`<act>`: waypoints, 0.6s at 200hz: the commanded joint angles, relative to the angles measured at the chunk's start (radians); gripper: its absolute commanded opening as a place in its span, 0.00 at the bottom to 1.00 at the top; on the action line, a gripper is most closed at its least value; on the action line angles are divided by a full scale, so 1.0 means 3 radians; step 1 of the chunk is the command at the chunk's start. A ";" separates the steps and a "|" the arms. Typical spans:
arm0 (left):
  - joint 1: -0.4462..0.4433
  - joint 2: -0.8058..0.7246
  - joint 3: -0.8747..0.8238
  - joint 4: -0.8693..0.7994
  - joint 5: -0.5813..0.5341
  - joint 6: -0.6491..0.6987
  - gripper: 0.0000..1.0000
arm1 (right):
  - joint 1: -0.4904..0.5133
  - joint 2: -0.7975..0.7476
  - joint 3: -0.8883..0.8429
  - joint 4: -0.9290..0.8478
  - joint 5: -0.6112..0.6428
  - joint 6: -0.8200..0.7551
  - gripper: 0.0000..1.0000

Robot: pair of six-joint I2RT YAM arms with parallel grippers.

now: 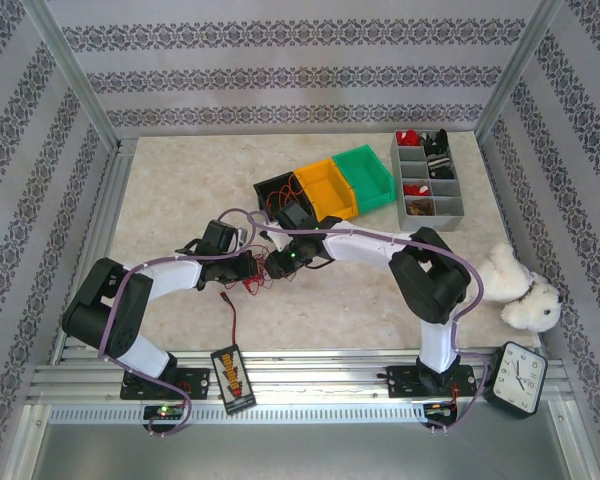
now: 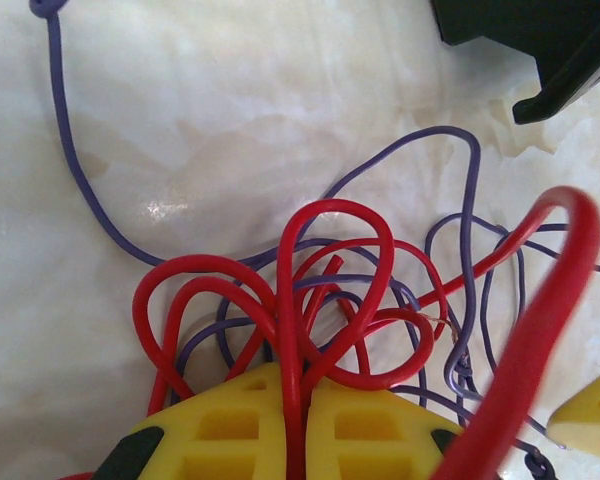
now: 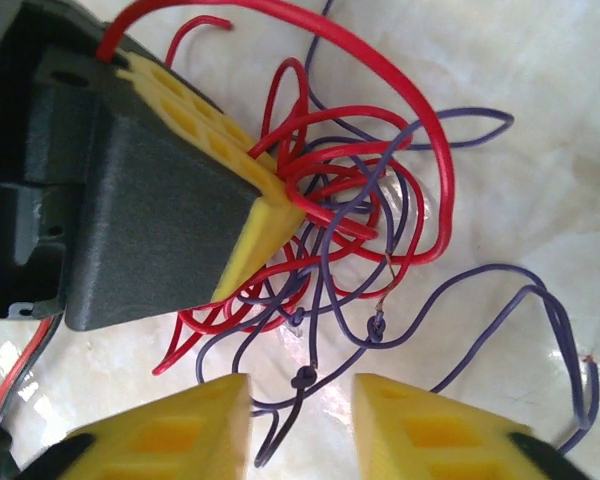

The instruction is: Untangle the cables

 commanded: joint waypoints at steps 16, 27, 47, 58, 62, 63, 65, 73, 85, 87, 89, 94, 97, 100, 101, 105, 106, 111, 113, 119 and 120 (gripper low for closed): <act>-0.0026 0.0087 0.0030 -0.0197 -0.0033 0.0070 0.00 | -0.0017 0.0086 -0.0003 0.0016 -0.0066 -0.0034 0.20; -0.0022 0.0084 0.0029 -0.0196 -0.0038 0.0074 0.00 | -0.0022 0.0096 -0.0005 0.0021 -0.0080 -0.0022 0.21; -0.0024 0.0090 0.0040 -0.0204 -0.0042 0.0082 0.00 | -0.0026 0.0138 0.0021 0.0001 -0.0088 -0.0014 0.24; -0.0024 0.0100 0.0044 -0.0203 -0.0045 0.0086 0.00 | -0.0025 0.0154 0.0032 0.0002 -0.0101 -0.0009 0.24; -0.0024 0.0104 0.0045 -0.0205 -0.0044 0.0087 0.00 | -0.0027 0.0159 0.0032 0.0001 -0.0107 -0.0011 0.23; -0.0024 0.0105 0.0045 -0.0203 -0.0045 0.0085 0.00 | -0.0028 0.0160 0.0032 0.0001 -0.0107 -0.0010 0.23; -0.0024 0.0105 0.0045 -0.0206 -0.0042 0.0084 0.00 | -0.0028 0.0157 0.0032 0.0001 -0.0107 -0.0009 0.22; -0.0024 0.0109 0.0043 -0.0205 -0.0047 0.0080 0.00 | -0.0033 0.0155 0.0027 0.0004 -0.0107 -0.0007 0.16; -0.0024 0.0110 0.0040 -0.0209 -0.0066 0.0077 0.00 | -0.0060 0.0110 -0.0011 0.0033 -0.0066 0.0012 0.06; -0.0025 0.0110 0.0040 -0.0211 -0.0076 0.0077 0.00 | -0.0065 0.0095 -0.0027 0.0044 -0.0052 0.0022 0.04; -0.0024 0.0112 0.0040 -0.0211 -0.0082 0.0072 0.00 | -0.0068 0.0081 -0.0045 0.0056 -0.0034 0.0035 0.03; -0.0024 0.0110 0.0043 -0.0220 -0.0103 0.0072 0.00 | -0.0095 0.0035 -0.0096 0.0096 0.0027 0.0071 0.01; -0.0022 0.0112 0.0044 -0.0227 -0.0114 0.0072 0.00 | -0.0117 0.0005 -0.0130 0.0124 0.0072 0.0099 0.00; -0.0024 0.0114 0.0045 -0.0235 -0.0135 0.0072 0.00 | -0.0139 -0.0023 -0.0170 0.0150 0.0124 0.0133 0.00; -0.0024 0.0114 0.0045 -0.0239 -0.0141 0.0072 0.00 | -0.0150 -0.0039 -0.0184 0.0159 0.0142 0.0147 0.00; -0.0022 0.0119 0.0049 -0.0258 -0.0170 0.0068 0.00 | -0.0184 -0.0099 -0.0239 0.0192 0.0215 0.0201 0.00; -0.0023 0.0119 0.0052 -0.0265 -0.0174 0.0067 0.00 | -0.0193 -0.0115 -0.0254 0.0203 0.0241 0.0216 0.00; -0.0023 0.0131 0.0063 -0.0300 -0.0226 0.0060 0.00 | -0.0249 -0.0191 -0.0333 0.0241 0.0356 0.0297 0.00; -0.0024 0.0133 0.0068 -0.0313 -0.0249 0.0058 0.00 | -0.0275 -0.0223 -0.0358 0.0255 0.0427 0.0339 0.00; -0.0022 0.0151 0.0083 -0.0359 -0.0314 0.0052 0.00 | -0.0354 -0.0333 -0.0470 0.0287 0.0639 0.0462 0.00; -0.0023 0.0156 0.0085 -0.0367 -0.0328 0.0052 0.00 | -0.0367 -0.0353 -0.0490 0.0290 0.0678 0.0485 0.00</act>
